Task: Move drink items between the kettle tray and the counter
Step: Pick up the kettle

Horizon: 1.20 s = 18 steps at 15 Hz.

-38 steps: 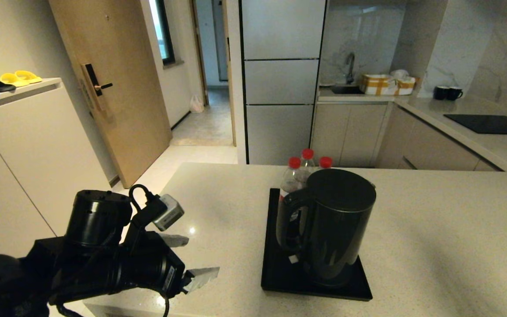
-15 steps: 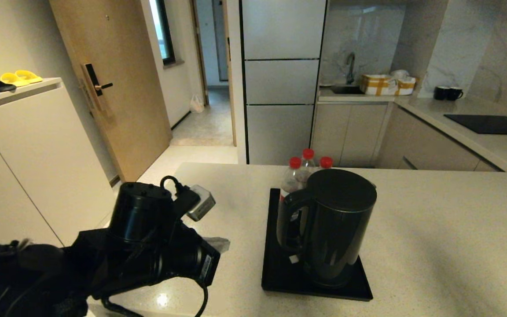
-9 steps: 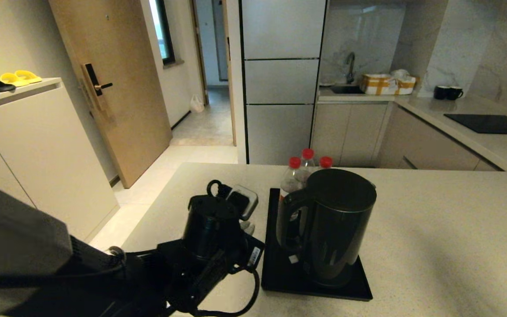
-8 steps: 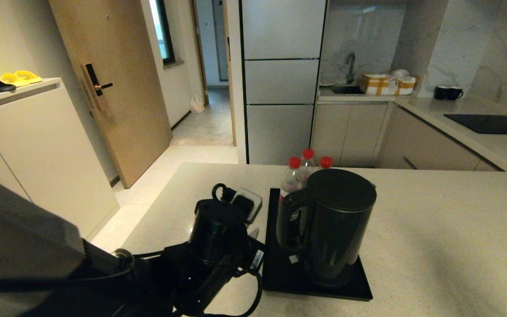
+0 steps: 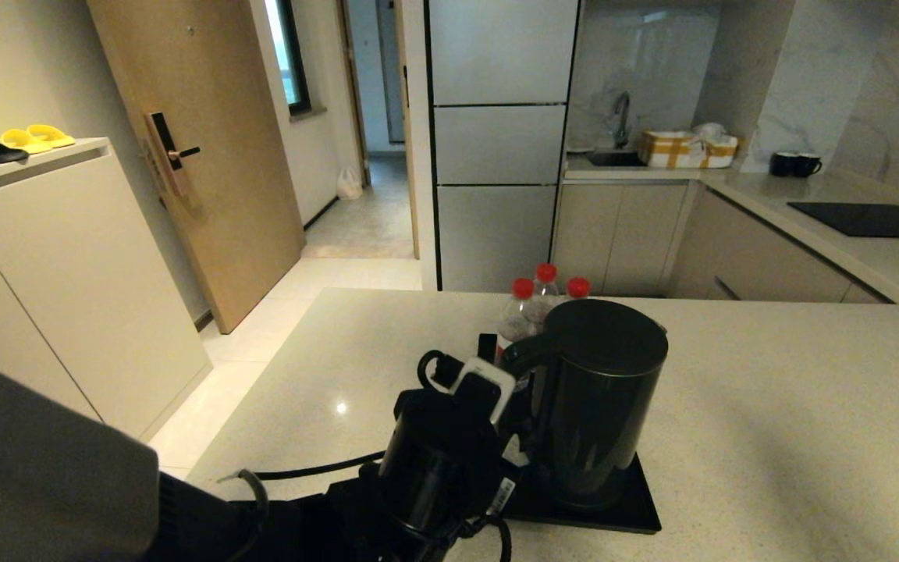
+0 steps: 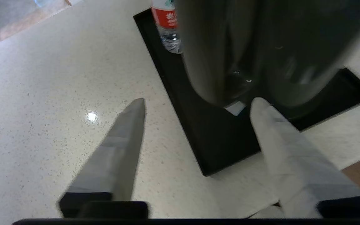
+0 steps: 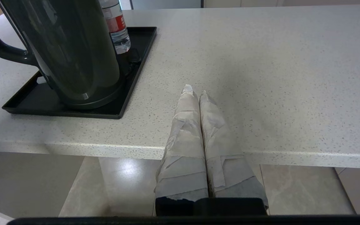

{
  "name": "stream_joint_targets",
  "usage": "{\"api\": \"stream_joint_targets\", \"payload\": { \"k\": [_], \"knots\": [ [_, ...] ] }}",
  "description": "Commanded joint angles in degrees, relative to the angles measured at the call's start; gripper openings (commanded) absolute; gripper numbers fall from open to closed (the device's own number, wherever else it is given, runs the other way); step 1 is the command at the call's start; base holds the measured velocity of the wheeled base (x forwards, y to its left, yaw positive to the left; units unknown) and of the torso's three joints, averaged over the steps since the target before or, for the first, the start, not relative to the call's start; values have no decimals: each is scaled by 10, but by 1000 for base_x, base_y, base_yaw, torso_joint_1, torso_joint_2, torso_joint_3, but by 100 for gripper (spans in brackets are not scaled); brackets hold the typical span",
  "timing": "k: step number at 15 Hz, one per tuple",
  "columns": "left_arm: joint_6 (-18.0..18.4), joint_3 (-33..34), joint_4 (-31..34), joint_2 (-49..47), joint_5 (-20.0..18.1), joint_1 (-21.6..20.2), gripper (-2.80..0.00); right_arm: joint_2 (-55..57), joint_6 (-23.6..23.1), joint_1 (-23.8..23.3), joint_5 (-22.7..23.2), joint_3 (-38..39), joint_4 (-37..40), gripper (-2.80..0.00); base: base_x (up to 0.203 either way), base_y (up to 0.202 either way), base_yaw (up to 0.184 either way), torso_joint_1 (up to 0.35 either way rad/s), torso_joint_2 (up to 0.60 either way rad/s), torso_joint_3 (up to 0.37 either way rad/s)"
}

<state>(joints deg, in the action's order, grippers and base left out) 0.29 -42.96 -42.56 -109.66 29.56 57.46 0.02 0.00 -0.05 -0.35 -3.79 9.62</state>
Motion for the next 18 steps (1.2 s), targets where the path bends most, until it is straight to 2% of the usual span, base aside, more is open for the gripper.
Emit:
{"api": "stream_joint_targets", "payload": {
  "k": [1,6,9,12,15,18],
  "knots": [
    [-1,19,-5,26,5,12,0,0,0,0,0,0,0,-280,0,0,0,0,0,0],
    [-5,-3,-3,17,14,25,0,0,0,0,0,0,0,-280,0,0,0,0,0,0],
    [-6,-47,-2,-25,51,23,0,0,0,0,0,0,0,-280,0,0,0,0,0,0],
    [-8,-84,-6,-80,79,5,0,0,0,0,0,0,0,-280,0,0,0,0,0,0],
    [-17,-136,-6,-129,124,-22,0,0,0,0,0,0,0,-280,0,0,0,0,0,0],
    [-18,-155,-9,-147,139,-32,0,0,0,0,0,0,0,-280,0,0,0,0,0,0]
  ]
}}
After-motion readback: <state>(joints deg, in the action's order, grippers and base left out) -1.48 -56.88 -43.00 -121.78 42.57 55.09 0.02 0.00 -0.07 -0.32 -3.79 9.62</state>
